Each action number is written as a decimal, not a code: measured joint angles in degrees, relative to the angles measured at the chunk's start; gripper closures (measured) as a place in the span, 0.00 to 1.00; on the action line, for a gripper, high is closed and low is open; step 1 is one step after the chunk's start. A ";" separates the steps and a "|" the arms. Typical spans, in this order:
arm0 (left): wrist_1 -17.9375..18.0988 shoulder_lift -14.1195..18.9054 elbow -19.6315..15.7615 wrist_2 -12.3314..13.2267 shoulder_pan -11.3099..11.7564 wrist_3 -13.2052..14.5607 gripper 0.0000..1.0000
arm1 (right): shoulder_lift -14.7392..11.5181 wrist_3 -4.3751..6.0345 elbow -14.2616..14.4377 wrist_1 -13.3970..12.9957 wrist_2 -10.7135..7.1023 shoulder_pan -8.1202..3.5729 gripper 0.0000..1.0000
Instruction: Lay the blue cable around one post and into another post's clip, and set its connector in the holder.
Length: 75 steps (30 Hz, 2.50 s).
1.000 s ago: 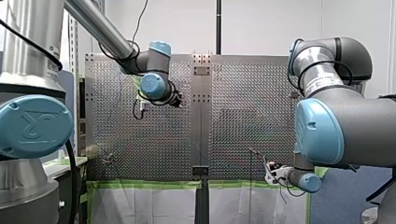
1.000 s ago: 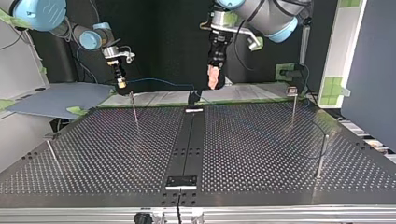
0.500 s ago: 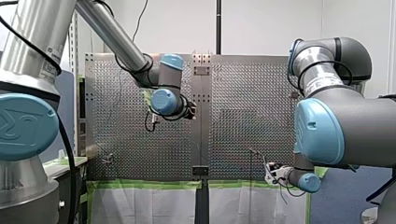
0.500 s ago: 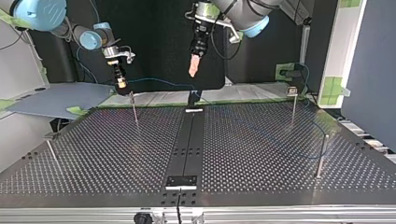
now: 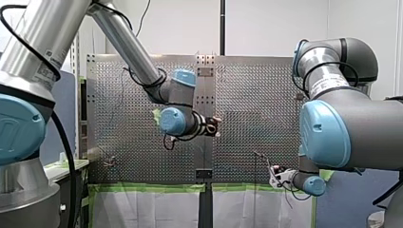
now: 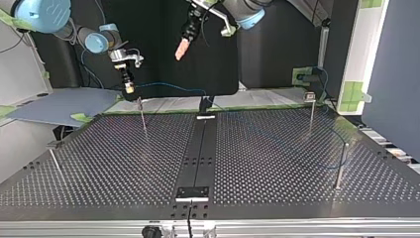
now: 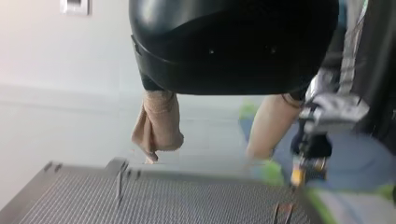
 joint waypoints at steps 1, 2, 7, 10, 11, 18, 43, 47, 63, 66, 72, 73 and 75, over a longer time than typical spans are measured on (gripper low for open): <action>0.51 -0.36 -0.27 0.53 -0.54 0.06 0.00 | 0.00 -0.03 0.00 0.01 0.00 0.00 1.00; 0.94 -0.55 -0.48 0.94 -0.95 0.09 0.00 | 0.01 -0.06 0.01 0.02 0.00 0.00 1.00; 2.52 -0.92 -1.25 3.19 -3.04 0.54 0.00 | 0.02 -0.27 0.02 0.15 0.00 0.02 1.00; 2.96 -0.94 -1.33 4.47 -2.82 0.81 0.00 | 0.01 -0.38 0.04 0.27 0.01 0.07 1.00; 3.11 -0.94 -1.34 4.92 -2.52 0.85 0.00 | 0.00 -0.45 0.04 0.33 0.00 0.08 1.00; 4.16 -2.85 -0.20 9.09 1.39 0.97 0.00 | 0.00 -1.17 0.05 0.85 0.04 0.23 1.00; 4.46 -14.85 11.45 11.18 5.63 -3.25 0.00 | 0.00 -1.72 -0.01 1.11 0.71 -0.28 1.00; 4.24 -15.56 12.82 11.19 5.85 -4.37 0.00 | -0.03 -1.70 -0.06 1.12 0.71 -0.48 1.00; -2.66 -23.22 20.82 7.85 3.47 -2.94 0.00 | -0.13 -1.18 -0.59 1.33 0.66 -1.96 1.00; -2.17 -24.71 22.31 7.04 3.09 -3.61 0.00 | -0.13 -1.43 -0.60 1.55 0.65 -2.17 1.00; -0.76 -27.64 25.22 4.45 3.07 -4.84 0.00 | -0.14 -3.08 -0.62 3.20 1.09 -2.24 1.00; -0.72 -28.22 25.81 3.89 3.10 -4.90 0.00 | -0.14 -3.34 -0.62 3.50 1.16 -2.25 1.00; -0.69 -29.06 26.65 3.06 3.14 -4.98 0.00 | -0.14 -3.67 -0.62 3.99 1.25 -2.29 1.00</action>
